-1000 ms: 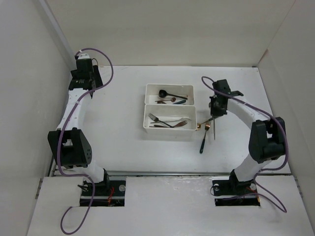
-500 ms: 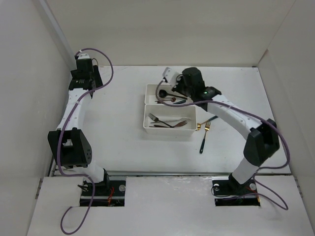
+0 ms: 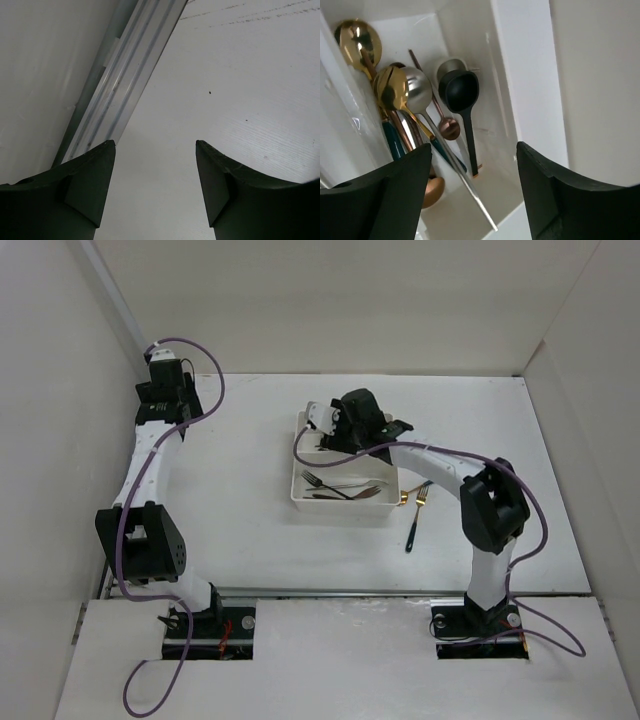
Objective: Sort the eating utensils into containers
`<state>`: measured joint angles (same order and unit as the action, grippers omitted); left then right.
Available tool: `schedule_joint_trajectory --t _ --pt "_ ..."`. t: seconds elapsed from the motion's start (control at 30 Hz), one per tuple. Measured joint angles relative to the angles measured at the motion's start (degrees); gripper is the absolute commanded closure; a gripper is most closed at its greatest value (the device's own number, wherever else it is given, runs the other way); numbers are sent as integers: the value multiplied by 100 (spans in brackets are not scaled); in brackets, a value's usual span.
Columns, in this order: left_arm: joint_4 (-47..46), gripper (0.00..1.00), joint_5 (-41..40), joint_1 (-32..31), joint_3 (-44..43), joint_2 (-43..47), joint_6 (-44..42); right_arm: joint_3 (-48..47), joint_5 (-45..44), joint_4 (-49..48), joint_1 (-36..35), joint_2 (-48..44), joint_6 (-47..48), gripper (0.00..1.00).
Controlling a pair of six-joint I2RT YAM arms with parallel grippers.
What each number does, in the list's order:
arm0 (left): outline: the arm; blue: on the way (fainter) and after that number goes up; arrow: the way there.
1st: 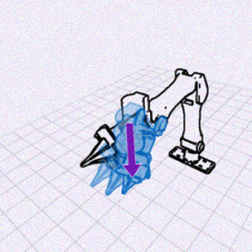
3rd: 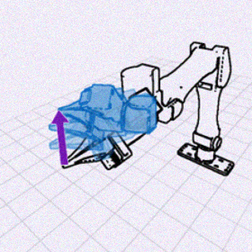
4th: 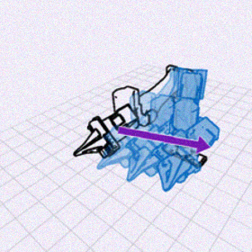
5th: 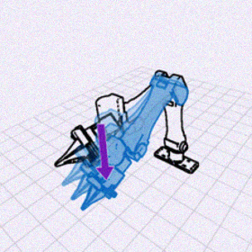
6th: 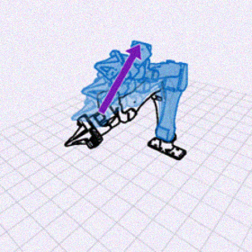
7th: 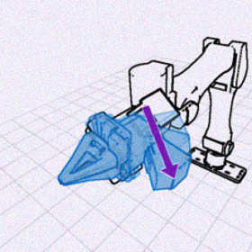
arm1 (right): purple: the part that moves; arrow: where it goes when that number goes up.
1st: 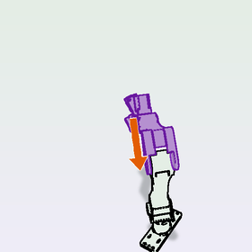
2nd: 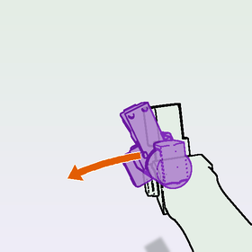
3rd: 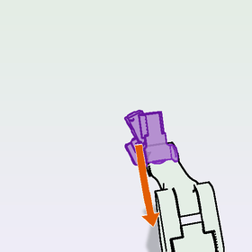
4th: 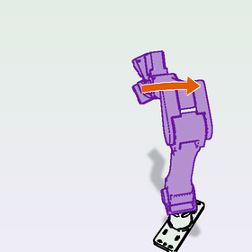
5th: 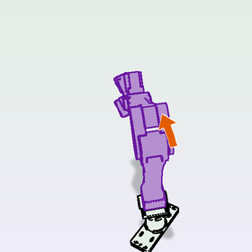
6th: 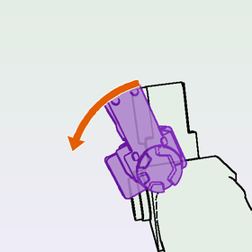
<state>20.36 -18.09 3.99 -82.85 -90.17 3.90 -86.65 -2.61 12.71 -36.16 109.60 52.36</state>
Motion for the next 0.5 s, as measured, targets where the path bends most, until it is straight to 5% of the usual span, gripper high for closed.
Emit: schedule_joint_trajectory --t 0.1,0.27,0.5 --pt "-2 37 4 -2 2 2 -2 -120 -540 4 7 -138 -997 26" --pt "-4 37 50 42 2 2 4 197 -1696 472 636 -1322 -4347 26" --pt "2 37 157 111 -2 -37 52 2907 -1880 1497 1429 -3694 -8185 31"
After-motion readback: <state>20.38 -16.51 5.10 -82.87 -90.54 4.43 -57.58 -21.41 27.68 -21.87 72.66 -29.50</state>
